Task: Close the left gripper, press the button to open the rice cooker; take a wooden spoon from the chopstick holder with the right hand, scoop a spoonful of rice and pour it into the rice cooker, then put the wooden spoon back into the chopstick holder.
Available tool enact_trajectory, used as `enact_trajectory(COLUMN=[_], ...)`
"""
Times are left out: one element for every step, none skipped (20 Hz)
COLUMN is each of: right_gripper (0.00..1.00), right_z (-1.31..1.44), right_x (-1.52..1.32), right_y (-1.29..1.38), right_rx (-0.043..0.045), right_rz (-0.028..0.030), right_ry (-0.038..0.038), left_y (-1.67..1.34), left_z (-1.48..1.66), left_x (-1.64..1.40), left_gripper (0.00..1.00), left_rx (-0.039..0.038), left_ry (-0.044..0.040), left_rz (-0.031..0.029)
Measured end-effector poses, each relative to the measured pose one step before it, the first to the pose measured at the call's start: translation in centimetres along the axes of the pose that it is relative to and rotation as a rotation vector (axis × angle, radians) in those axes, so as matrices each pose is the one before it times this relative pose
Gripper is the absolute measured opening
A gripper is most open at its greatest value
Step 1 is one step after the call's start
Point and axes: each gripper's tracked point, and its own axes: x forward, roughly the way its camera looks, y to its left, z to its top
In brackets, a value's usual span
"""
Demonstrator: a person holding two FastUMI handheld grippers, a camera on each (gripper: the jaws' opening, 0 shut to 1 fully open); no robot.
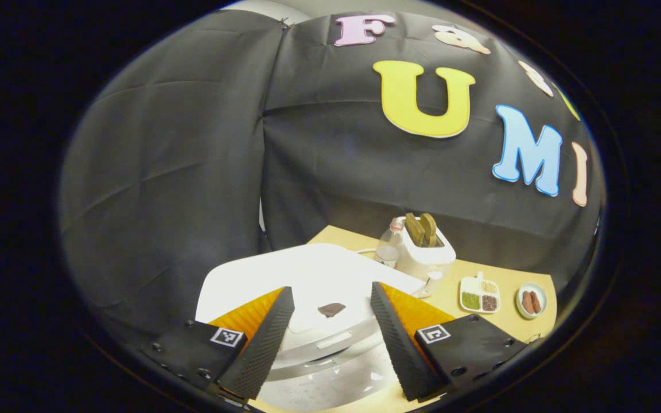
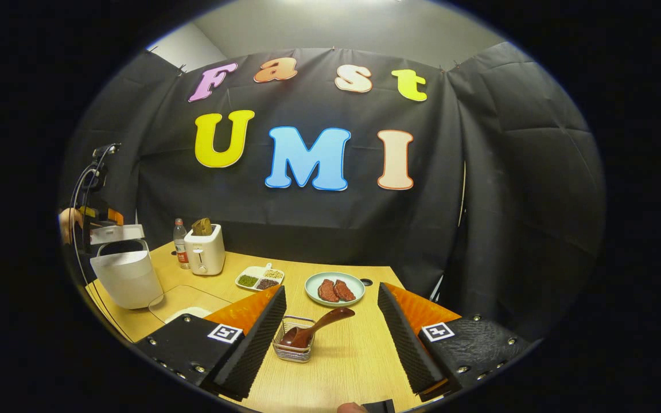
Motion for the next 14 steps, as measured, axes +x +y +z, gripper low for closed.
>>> enact_trajectory(right_gripper=[0.98, 0.98, 0.98, 0.98, 0.98, 0.98, 0.98, 0.98, 0.98, 0.98, 0.98, 0.98, 0.98, 0.98], right_z=[-0.044, -0.067, -0.073, -0.110, -0.110, -0.083, 0.027, -0.031, 0.039, 0.101, 0.082, 0.062, 0.050, 0.068], right_x=[-0.149, 0.017, 0.016, -0.005, 0.006, 0.029, 0.006, 0.001, 0.017, -0.070, 0.040, 0.173, 0.043, -0.021], right_y=[0.042, 0.028, 0.061, 0.085, 0.068, 0.032, 0.004, 0.004, 0.024, 0.049, 0.057, 0.026, 0.125, 0.149], right_rx=[-0.00172, -0.00053, -0.00023, -0.00010, -0.00109, -0.00093, -0.00153, -0.00148, 0.00035, 0.00172, 0.00056, -0.00135, -0.00114, 0.00110], right_rz=[0.00250, 0.00267, 0.00263, 0.00200, 0.00213, 0.00096, -0.00042, -0.00089, -0.00103, 0.00015, -0.00135, -0.00106, -0.00087, 0.00020], right_ry=[0.00124, 0.00039, 0.00103, 0.00278, 0.00309, 0.00090, 0.00097, 0.00146, -0.00051, -0.00104, -0.00202, -0.00120, -0.00152, -0.00074], left_y=[-0.031, -0.104, -0.120, -0.200, -0.140, -0.046, -0.044, -0.059, -0.050, 0.047, 0.030, -0.094, -0.026, -0.023], left_z=[-0.727, -0.566, -0.561, -0.634, -0.499, -0.471, -0.432, -0.244, -0.182, -0.514, -0.130, -0.692, -0.094, 0.060], left_x=[0.032, 0.240, 0.173, 0.088, 0.166, 0.155, 0.062, 0.106, 0.095, 0.061, 0.140, 0.145, -0.214, 0.304], left_gripper=[0.94, 0.94, 0.95, 0.95, 0.95, 0.95, 0.95, 0.95, 0.95, 0.95, 0.95, 0.95, 0.96, 0.98], left_rx=[0.01054, 0.00842, 0.00696, 0.00978, 0.00939, 0.01009, 0.00629, 0.00049, 0.00603, 0.00543, 0.00394, 0.00197, 0.00270, -0.00417], left_ry=[0.01010, 0.00900, 0.01068, 0.01037, 0.00621, 0.00501, 0.00605, -0.00033, -0.00020, 0.00435, -0.00335, 0.02459, -0.00835, -0.01281], left_rz=[0.00153, 0.00078, 0.00197, 0.00179, 0.00225, 0.00243, 0.00317, 0.00224, 0.00113, 0.00120, 0.00186, -0.00430, -0.00202, -0.00258])
